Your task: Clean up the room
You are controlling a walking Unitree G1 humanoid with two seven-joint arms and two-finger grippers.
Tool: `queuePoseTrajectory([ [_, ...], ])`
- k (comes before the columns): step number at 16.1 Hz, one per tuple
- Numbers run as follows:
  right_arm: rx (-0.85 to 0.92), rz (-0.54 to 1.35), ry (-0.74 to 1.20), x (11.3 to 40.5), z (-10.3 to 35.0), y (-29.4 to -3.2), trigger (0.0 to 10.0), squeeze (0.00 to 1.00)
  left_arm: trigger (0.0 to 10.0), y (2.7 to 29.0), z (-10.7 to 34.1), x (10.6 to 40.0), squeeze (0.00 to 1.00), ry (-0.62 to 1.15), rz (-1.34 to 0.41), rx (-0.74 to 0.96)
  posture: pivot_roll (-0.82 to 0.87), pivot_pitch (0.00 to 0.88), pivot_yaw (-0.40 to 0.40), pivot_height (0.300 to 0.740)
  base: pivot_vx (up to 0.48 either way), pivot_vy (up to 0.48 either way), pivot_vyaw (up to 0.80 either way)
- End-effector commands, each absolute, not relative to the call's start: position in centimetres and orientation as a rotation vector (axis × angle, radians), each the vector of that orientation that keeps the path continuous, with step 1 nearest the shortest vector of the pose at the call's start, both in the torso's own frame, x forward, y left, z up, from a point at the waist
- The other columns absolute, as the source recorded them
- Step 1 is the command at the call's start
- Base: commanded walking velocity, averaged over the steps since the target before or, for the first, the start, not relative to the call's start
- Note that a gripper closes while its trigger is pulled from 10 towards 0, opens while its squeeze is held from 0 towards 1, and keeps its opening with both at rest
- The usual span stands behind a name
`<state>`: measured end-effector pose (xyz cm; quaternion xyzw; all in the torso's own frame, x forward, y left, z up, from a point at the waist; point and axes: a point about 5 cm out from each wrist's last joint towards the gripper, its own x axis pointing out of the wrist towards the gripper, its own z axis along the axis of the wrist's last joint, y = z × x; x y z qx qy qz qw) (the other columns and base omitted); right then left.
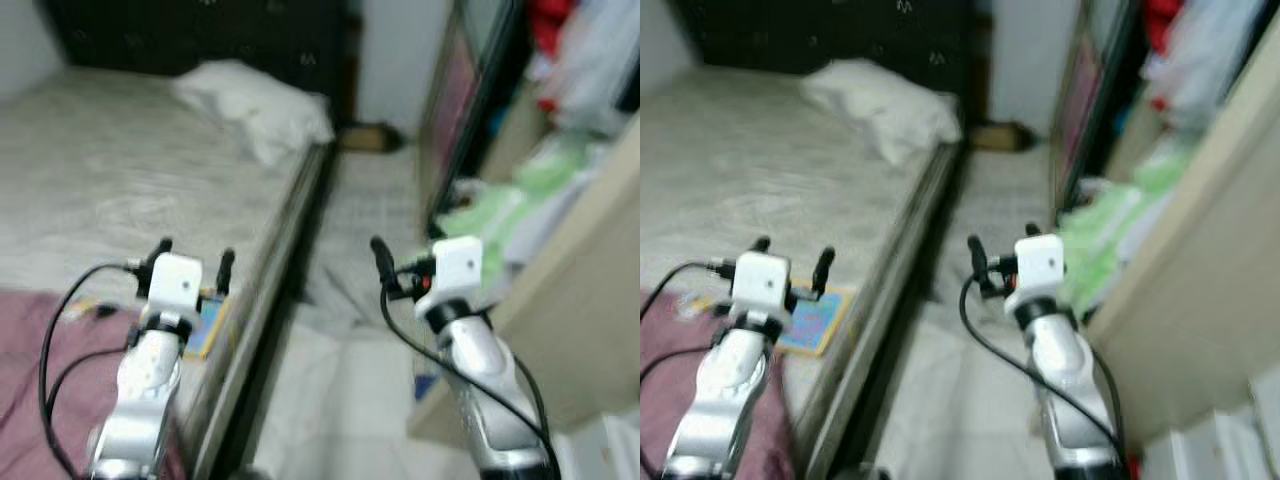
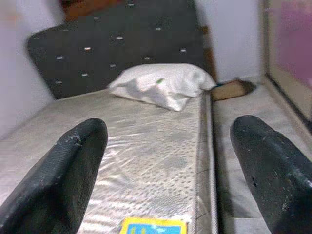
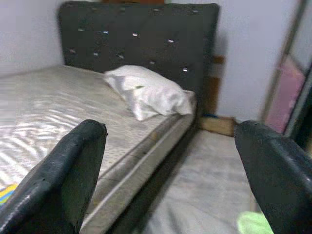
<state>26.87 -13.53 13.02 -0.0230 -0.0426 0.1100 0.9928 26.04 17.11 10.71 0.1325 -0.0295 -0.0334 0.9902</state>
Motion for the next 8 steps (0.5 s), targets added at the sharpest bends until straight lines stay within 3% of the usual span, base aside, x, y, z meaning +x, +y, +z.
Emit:
queuePoseTrajectory([
  [1, -0.052, 0.208, -0.092, 26.96, 13.28, -14.06, 10.0, 0.0, 10.0, 16.79, 10.61, 25.9, 0.0, -0.059, -0.082, 0.259, -0.05, 0.023, -0.028, 0.74, 0.0, 0.0, 0.8],
  [8, -0.048, 0.21, -0.095, 26.96, 13.21, -13.89, 10.0, 0.0, 10.0, 16.75, 10.56, 25.94, 0.0, -0.046, -0.102, 0.239, -0.05, 0.022, -0.023, 0.74, 0.0, 0.0, 0.8],
])
